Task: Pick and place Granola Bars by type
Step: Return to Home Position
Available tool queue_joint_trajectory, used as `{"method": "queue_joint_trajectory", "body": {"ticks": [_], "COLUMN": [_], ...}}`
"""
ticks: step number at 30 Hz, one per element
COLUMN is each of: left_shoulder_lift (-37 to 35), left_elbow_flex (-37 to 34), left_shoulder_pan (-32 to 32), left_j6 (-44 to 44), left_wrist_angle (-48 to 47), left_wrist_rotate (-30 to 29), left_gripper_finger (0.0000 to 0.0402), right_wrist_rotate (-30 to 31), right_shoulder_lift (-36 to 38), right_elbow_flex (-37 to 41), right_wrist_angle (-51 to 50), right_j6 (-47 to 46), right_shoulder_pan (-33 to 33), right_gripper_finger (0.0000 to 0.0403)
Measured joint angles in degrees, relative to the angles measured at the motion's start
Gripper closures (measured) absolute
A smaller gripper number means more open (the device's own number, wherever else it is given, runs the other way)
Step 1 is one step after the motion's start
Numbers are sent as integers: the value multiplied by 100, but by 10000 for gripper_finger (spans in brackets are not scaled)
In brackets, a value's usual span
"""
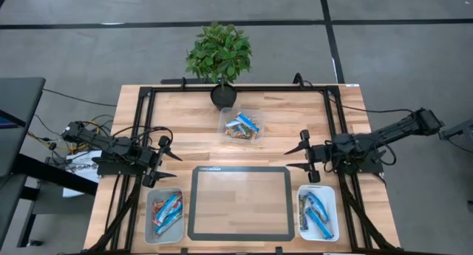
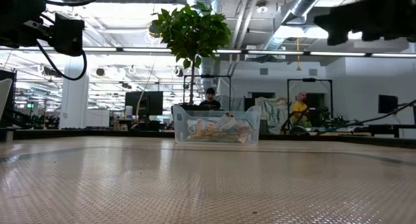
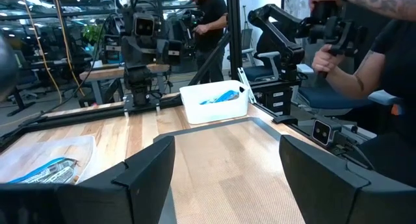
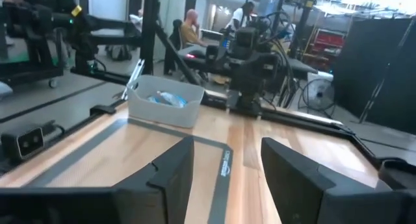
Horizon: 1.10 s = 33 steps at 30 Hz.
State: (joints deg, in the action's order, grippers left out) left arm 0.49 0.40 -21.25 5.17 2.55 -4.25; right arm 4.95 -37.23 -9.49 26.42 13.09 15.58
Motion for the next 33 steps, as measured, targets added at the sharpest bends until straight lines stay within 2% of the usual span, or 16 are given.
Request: {"method": "queue_joint_trajectory", "body": {"ticks": [6, 13, 20, 27, 33], "left_shoulder_lift": [0, 0, 0, -2, 0], "left_elbow_flex": [-2, 0, -1, 0, 0], "left_shoulder_pan": [-1, 0, 1, 1, 1], "left_j6": [1, -3, 23, -1, -5], "left_wrist_angle": [0, 0, -1, 0, 0], "left_wrist_rotate": [0, 0, 1, 0, 0], "left_gripper_finger": [132, 132, 132, 132, 132], "right_wrist_rotate": [152, 315, 352, 403, 181], "right_shoulder_lift": [420, 1129, 1981, 3291, 3525], "right_elbow_flex": [504, 902, 904, 907, 906], "right_wrist_angle": [300, 197, -873, -2418, -2464], "right_j6": [136, 163, 391, 397, 546], "right_shoulder_pan": [2, 2, 2, -62, -327], "right_gripper_finger": [234, 234, 239, 239, 239]}}
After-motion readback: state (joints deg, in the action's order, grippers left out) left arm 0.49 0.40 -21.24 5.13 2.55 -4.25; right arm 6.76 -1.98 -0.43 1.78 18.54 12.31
